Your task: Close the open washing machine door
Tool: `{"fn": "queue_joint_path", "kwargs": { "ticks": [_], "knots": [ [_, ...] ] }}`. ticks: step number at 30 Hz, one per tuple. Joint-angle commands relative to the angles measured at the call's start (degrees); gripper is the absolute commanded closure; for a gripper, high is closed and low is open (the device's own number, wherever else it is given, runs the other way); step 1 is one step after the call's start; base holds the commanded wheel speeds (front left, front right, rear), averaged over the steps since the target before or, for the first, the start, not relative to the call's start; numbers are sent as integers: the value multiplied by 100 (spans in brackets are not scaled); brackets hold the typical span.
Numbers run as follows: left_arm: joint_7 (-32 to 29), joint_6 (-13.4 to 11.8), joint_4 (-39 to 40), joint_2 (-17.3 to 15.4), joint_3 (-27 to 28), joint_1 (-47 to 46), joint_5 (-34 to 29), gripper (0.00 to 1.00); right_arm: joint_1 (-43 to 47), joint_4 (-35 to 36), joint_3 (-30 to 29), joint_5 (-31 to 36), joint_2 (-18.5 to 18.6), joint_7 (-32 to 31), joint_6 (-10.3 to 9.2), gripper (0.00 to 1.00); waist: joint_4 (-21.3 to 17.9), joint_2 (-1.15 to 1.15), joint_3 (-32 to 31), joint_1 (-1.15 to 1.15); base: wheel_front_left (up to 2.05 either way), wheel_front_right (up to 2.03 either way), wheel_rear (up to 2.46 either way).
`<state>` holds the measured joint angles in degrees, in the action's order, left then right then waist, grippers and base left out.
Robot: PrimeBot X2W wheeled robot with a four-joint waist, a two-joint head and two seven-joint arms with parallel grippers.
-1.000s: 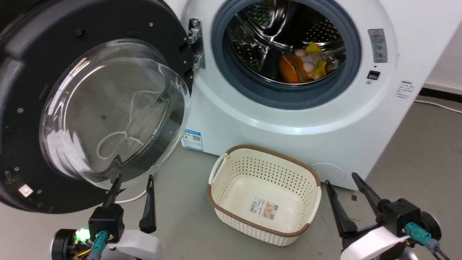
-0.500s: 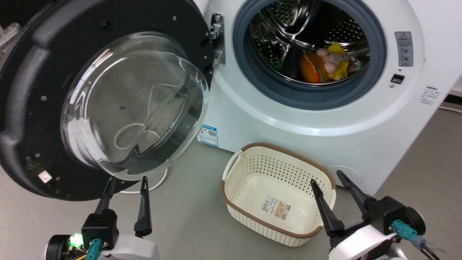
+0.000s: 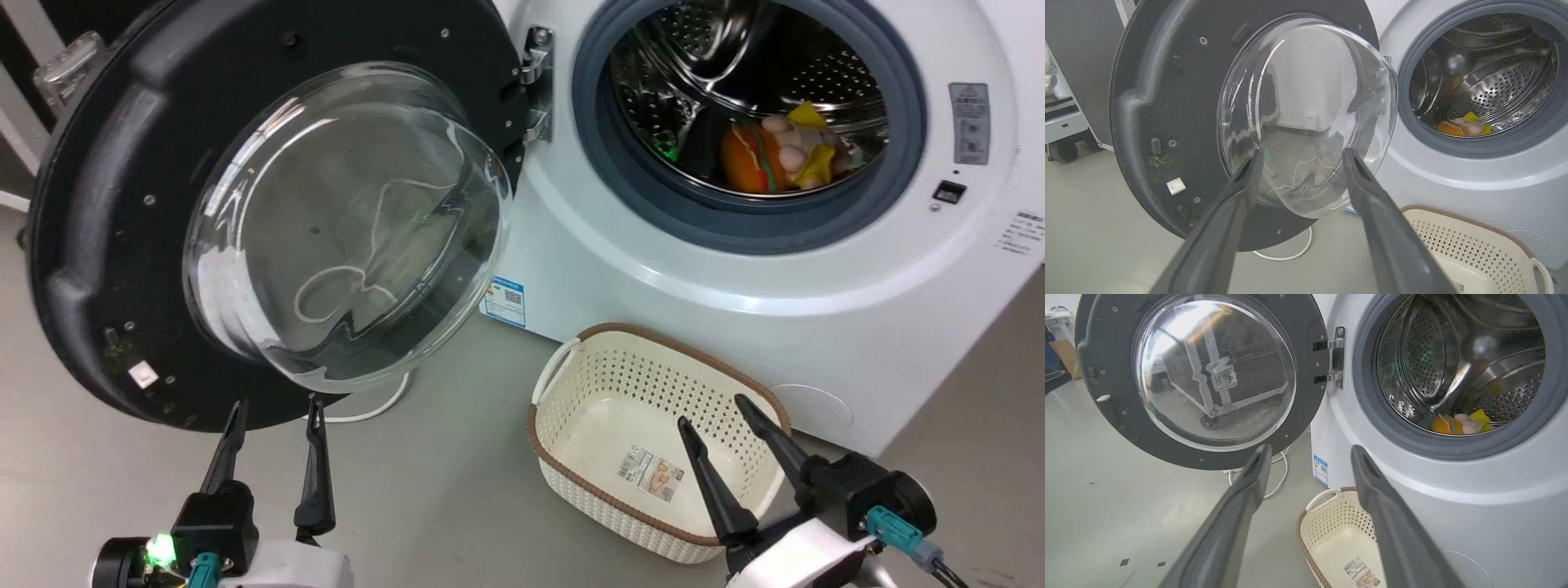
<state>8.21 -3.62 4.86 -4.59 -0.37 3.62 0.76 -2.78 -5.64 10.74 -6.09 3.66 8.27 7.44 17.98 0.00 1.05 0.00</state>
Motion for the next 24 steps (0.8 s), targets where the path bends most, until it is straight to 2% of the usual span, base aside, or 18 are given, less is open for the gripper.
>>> {"fn": "queue_joint_path", "kwargs": {
  "ticks": [1,4,5,6,7,14,17,21,24],
  "knots": [
    [83,-41,54,-34,25,86,39,0,-86,-41,61,-64,50,78,3,0,63,0,1,0,0,0,0],
    [107,-38,64,-42,32,99,48,0,-89,-55,83,-86,58,102,3,0,111,0,2,0,0,0,0],
    [119,-30,68,-48,36,103,57,29,-89,-60,92,-95,61,114,3,0,135,0,3,0,0,0,0],
    [131,-17,82,-53,38,105,69,71,-86,-64,100,-104,64,126,3,0,161,0,4,0,0,0,0],
    [143,-5,109,-58,44,102,84,100,-81,-66,108,-110,68,138,3,0,187,0,7,0,0,0,0],
    [227,75,619,-86,344,-12,346,100,16,-83,147,-123,111,222,3,0,383,0,52,0,0,0,0],
    [263,188,908,-27,621,-161,814,100,58,-66,154,-88,146,258,3,0,459,0,134,0,0,0,0],
    [287,429,1030,-308,913,-506,1169,100,77,-18,149,-54,229,306,3,0,563,0,278,0,0,0,0],
    [13,586,930,-618,1201,-985,1677,100,82,20,163,-27,291,341,4,0,638,0,374,0,0,0,0]
  ]
}}
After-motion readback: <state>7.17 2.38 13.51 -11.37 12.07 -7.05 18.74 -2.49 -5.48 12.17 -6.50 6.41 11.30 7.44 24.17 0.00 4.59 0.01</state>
